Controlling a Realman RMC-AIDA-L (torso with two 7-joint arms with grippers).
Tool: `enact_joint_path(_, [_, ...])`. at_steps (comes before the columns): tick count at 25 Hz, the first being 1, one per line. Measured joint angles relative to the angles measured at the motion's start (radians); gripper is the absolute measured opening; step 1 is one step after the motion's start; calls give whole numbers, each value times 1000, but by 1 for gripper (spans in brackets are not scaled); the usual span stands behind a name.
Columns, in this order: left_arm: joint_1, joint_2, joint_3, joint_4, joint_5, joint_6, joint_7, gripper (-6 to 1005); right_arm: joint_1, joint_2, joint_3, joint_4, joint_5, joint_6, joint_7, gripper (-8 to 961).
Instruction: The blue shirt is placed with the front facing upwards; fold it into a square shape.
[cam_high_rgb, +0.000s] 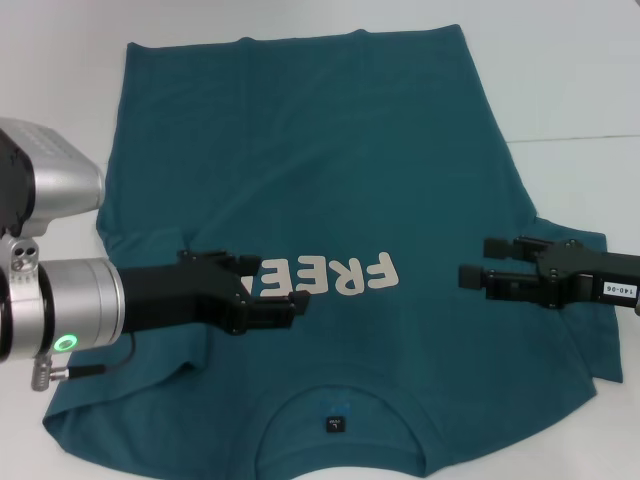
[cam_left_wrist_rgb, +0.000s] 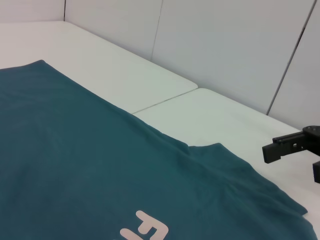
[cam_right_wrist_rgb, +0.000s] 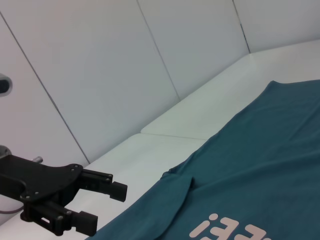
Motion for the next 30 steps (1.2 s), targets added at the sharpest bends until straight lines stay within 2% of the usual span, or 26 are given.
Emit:
enact_joint_path(7, [21, 0, -22, -40, -27, -6, 88, 839, -10, -2, 0, 0, 0, -7, 4, 919])
enact_joint_path(16, [41, 3, -117, -230, -246, 29, 392, 838, -13, -5, -4, 0, -3, -8, 31, 919])
enact_joint_path(30, [41, 3, -140, -282, -264, 41, 457, 832, -15, -11, -5, -41, -8, -10, 101, 919])
